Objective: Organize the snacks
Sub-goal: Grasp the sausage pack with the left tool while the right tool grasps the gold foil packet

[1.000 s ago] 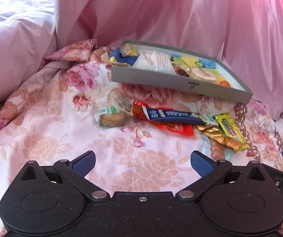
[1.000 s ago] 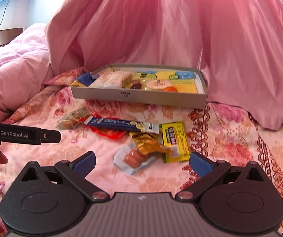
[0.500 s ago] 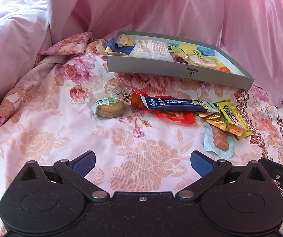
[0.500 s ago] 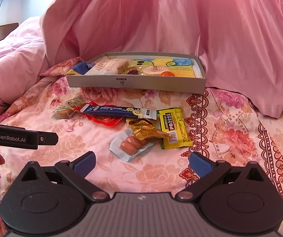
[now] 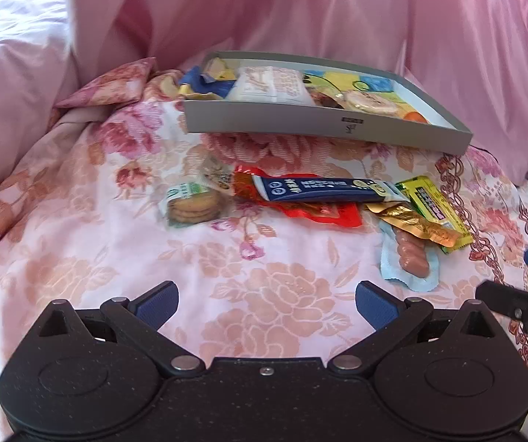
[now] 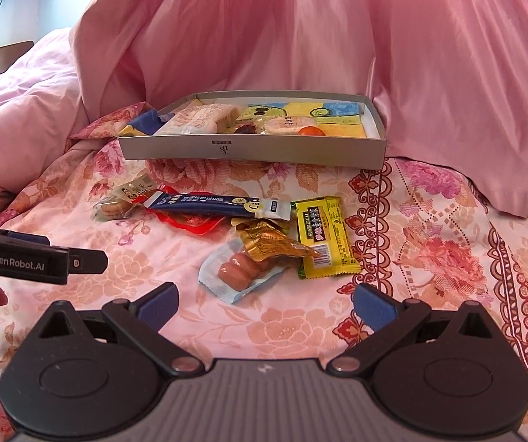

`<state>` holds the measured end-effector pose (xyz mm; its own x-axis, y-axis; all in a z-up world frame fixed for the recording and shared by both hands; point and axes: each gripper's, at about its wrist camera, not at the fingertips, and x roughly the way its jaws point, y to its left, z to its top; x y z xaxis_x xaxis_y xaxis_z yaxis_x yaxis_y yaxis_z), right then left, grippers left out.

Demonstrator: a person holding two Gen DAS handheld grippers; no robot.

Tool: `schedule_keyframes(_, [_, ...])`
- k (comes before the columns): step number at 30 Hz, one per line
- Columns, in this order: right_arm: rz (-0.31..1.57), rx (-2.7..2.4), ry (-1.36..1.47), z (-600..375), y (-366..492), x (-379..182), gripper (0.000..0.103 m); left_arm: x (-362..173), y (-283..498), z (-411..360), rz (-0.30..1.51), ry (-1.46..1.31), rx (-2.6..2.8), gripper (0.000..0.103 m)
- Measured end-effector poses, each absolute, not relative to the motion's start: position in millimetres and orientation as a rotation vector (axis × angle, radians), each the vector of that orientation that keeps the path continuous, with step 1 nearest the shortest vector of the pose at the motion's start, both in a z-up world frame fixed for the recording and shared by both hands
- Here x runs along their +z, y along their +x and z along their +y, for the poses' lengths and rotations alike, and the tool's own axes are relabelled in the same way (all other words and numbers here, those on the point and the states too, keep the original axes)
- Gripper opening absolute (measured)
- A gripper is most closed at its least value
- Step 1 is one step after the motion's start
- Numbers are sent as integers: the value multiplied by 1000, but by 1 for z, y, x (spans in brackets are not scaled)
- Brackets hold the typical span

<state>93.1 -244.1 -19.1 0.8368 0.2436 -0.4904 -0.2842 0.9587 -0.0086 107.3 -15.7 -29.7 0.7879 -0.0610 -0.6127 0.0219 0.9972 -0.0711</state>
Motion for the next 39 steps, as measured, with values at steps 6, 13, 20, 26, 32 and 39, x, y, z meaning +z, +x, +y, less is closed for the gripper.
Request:
schedule_keyframes(6, [521, 337, -91, -253, 117, -11, 103, -34, 117, -25, 649, -7, -155, 102])
schedule_keyframes(13, [577, 424, -87, -263, 162, -3, 103, -40, 133, -45, 654, 46, -302, 102])
schedule_keyframes(20, [651, 526, -47, -261, 200, -4, 102, -47, 151, -84, 669, 147, -460, 101])
schedule_keyframes(26, [707, 572, -65, -250, 226, -8, 92, -53, 170, -113, 709, 215, -519, 96])
schedule_keyframes(32, [762, 611, -87, -240, 241, -13, 81, -55, 182, -122, 722, 225, -500, 85])
schedule_keyframes(39, [834, 584, -143, -231, 250, -24, 62, -54, 184, -120, 723, 220, -484, 62])
